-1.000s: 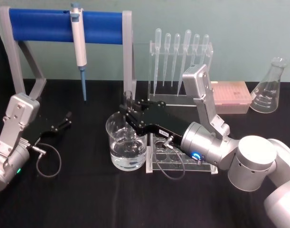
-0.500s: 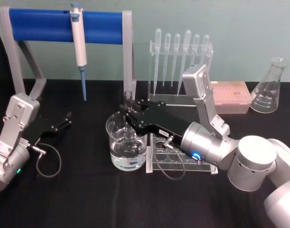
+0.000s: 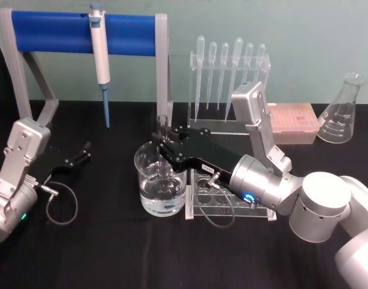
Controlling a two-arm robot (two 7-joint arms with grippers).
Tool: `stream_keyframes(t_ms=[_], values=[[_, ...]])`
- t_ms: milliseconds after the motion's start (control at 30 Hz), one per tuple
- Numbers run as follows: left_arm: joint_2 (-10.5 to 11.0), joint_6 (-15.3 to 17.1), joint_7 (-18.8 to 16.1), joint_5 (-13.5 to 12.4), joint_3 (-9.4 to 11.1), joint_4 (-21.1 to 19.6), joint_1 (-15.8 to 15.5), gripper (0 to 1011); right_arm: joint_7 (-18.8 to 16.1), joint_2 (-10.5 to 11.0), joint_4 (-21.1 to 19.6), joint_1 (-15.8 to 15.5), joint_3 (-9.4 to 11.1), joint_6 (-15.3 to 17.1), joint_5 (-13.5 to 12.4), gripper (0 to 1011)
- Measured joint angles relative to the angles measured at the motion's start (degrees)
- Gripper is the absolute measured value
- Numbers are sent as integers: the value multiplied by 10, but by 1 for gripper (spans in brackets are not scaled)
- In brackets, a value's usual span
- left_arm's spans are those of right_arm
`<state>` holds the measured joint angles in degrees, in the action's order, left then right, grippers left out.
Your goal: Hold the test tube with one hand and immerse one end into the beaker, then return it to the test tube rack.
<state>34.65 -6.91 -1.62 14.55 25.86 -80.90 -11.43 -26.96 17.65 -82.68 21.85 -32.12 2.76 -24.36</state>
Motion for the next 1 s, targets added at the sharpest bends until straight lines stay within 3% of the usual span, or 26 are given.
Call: stream_keyframes(t_ms=[1000], values=[[0,0,0,0,0,0,0,1000,0,0,0,0,0,0,0,226]])
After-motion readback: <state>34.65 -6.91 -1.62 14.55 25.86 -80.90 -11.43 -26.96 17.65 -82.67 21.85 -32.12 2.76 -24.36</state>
